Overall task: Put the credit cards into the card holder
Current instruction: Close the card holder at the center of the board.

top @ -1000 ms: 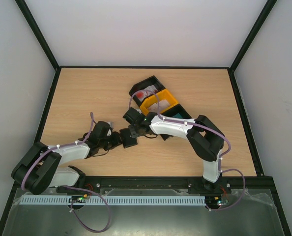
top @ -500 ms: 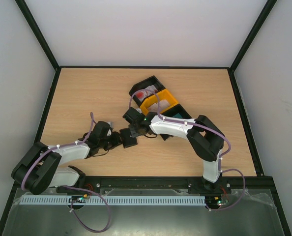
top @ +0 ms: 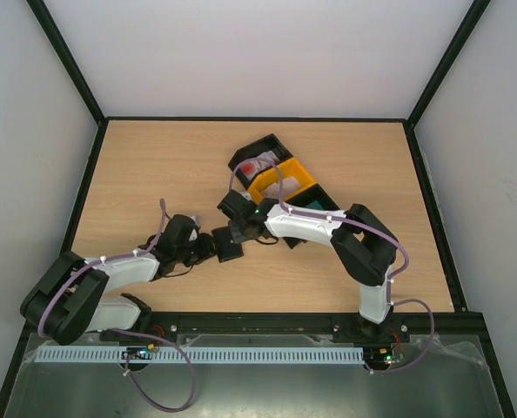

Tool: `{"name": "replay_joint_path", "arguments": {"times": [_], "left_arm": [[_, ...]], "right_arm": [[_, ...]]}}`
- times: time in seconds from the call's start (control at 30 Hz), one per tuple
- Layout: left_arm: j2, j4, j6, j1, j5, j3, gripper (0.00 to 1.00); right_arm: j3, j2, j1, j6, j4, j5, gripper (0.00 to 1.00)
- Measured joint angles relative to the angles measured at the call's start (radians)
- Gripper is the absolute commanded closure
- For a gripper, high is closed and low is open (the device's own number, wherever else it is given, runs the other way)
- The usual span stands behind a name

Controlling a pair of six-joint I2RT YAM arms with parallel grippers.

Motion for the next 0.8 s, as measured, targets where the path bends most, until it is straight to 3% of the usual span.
{"name": "replay_joint_path", "arguments": {"times": [0.4,0.67,0.8], "left_arm": [[0.0,0.0,0.0,-0.001,0.0,0.0,0.67],[0.0,0.0,0.0,-0.001,0.0,0.0,0.67],[0.0,0.0,0.0,-0.001,0.0,0.0,0.67]], "right_arm": [[0.0,-0.005,0.0,0.01,-0.01,0.014,0.85],[0.0,-0.005,0.0,0.019,-0.012,0.019,0.98],[0.0,-0.005,0.0,0.021,-0.012,0.018,0.98]]}}
